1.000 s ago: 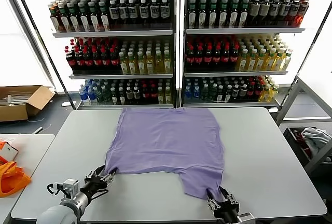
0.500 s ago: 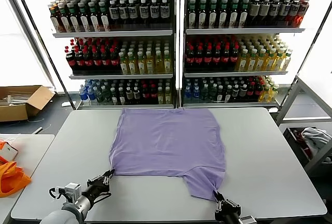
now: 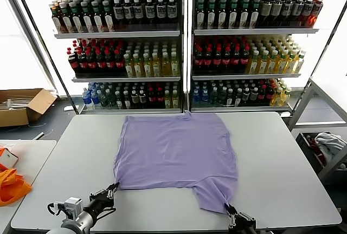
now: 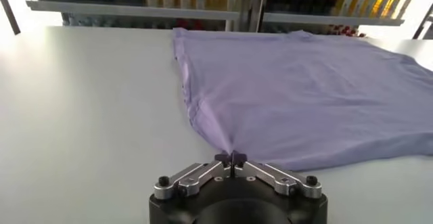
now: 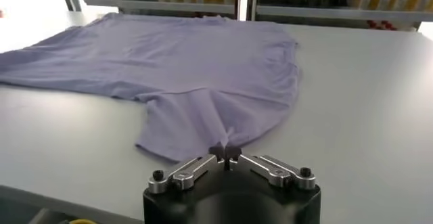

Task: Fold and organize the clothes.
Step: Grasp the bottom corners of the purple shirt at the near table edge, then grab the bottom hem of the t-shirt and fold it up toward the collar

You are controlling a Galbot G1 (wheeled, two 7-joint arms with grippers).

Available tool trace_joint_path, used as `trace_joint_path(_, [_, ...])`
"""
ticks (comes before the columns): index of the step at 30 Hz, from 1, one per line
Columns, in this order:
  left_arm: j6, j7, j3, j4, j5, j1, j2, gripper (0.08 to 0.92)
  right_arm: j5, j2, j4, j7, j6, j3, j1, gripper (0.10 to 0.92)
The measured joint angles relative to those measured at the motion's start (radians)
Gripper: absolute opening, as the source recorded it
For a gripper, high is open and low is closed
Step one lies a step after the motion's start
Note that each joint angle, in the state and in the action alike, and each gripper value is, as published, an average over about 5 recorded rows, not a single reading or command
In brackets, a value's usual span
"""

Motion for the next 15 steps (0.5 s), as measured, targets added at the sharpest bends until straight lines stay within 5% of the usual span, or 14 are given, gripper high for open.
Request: trace_joint_path(15, [-0.078, 0.001, -0.017, -0.038, -0.060, -0.016, 0.086, 0.086, 0.044, 0.017, -0.015, -0.047, 0.181, 0.007, 0.083, 0.116])
